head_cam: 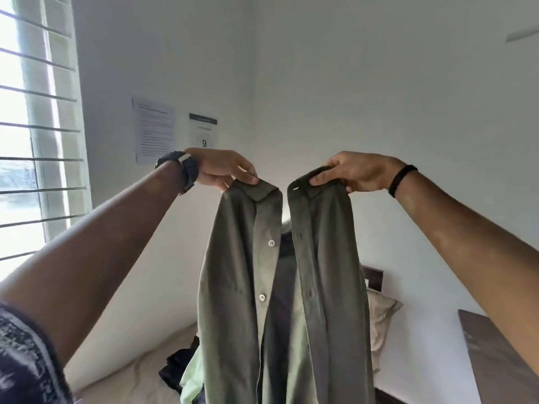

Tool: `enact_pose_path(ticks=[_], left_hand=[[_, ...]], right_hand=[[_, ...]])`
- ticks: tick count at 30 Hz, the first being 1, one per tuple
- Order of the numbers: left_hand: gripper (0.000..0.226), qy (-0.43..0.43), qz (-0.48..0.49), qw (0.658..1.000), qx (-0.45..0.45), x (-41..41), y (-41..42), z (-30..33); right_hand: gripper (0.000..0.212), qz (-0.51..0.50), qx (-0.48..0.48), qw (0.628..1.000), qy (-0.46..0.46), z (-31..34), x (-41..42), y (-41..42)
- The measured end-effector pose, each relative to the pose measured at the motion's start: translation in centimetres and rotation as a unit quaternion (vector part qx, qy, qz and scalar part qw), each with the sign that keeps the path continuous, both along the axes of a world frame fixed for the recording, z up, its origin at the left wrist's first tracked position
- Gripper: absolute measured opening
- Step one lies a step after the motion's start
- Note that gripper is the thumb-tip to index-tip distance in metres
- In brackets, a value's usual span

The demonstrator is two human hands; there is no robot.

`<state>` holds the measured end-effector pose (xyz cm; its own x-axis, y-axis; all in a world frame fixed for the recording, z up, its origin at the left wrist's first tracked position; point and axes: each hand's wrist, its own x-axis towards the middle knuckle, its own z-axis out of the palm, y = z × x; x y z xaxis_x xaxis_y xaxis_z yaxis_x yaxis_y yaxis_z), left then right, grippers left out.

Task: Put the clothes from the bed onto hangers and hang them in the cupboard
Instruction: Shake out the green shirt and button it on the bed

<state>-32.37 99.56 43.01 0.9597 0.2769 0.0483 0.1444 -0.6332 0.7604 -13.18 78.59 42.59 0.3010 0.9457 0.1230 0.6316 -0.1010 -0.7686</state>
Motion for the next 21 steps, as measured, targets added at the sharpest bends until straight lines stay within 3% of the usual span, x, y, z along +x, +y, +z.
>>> enact_pose_path(ticks=[2, 5, 7, 9, 10, 12, 15, 17, 21], left_hand=[[0.041, -0.033, -0.023, 0.999, -0.032, -0.8, 1.2, 2.4], [0.05, -0.067, -0.022, 0.996, -0.061, -0.8, 3.6, 4.1], [0.042, -0.048, 0.0, 0.997, -0.065, 0.2, 5.5, 3.1], [0.014, -0.005, 0.038, 0.996, -0.077, 2.6, 9.0, -0.3], [0.007, 0.026, 0.063, 0.995, -0.075, 3.9, 10.9, -3.1], [0.015, 0.121, 0.105, 0.987, -0.034, 6.9, 15.5, -10.3], [0.004, 0.279, 0.155, 0.946, 0.057, 11.4, 22.0, -24.1], [0.014, 0.326, 0.184, 0.924, 0.078, 13.4, 24.4, -33.1], [0.033, 0.327, 0.197, 0.92, 0.092, 16.3, 27.1, -47.1]], right_hand=[[0.017, 0.009, 0.045, 0.998, 0.032, 1.8, -0.2, 0.9], [0.029, 0.014, 0.09, 0.993, 0.072, 2.8, 0.7, 3.6], [0.038, 0.009, 0.093, 0.991, 0.094, 1.5, 1.8, 6.4], [0.035, 0.004, 0.067, 0.991, 0.118, -2.0, 3.6, 10.3], [0.026, 0.001, 0.044, 0.991, 0.129, -4.8, 4.6, 12.5], [0.012, -0.013, -0.022, 0.989, 0.146, -11.9, 6.5, 16.9], [0.015, -0.04, -0.149, 0.973, 0.172, -25.0, 9.1, 23.4], [0.015, -0.062, -0.192, 0.954, 0.223, -34.0, 9.9, 26.4], [0.019, -0.133, -0.189, 0.919, 0.319, -49.0, 11.2, 30.9]])
